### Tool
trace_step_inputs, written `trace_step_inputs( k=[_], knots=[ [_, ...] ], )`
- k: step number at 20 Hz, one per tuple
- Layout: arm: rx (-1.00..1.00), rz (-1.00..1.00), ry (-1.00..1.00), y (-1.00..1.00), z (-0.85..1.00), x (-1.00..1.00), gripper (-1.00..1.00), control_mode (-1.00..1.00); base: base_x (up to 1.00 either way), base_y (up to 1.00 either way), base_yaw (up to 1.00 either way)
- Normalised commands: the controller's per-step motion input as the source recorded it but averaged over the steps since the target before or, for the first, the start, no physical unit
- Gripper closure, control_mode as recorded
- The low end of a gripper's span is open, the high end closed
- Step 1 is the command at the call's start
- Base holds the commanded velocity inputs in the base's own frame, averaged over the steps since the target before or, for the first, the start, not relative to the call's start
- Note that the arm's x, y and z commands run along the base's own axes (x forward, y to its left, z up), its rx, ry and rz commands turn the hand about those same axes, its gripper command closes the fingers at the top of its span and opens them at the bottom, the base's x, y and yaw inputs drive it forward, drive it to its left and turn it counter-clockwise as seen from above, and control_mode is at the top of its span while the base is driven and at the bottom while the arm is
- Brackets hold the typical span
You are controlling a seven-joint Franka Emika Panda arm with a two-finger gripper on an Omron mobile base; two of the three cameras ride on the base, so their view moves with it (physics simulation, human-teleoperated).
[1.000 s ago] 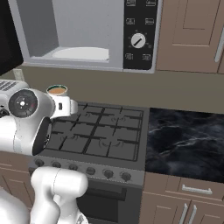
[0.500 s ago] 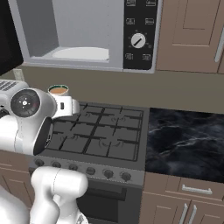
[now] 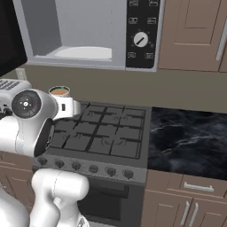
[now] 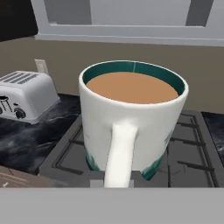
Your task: Pick the cup of tea, navigate to the dining table, and place it on the saucer.
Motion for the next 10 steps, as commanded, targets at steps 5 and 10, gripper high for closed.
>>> trace_step_inputs(
  k=[5, 10],
  knots=[
    [0.00, 0.00, 0.00, 0.00, 0.00, 0.00, 1.00, 1.00, -0.99, 0.00, -0.05],
    [0.00, 0.00, 0.00, 0.00, 0.00, 0.00, 1.00, 1.00, -0.57, 0.00, -0.01]
  ],
)
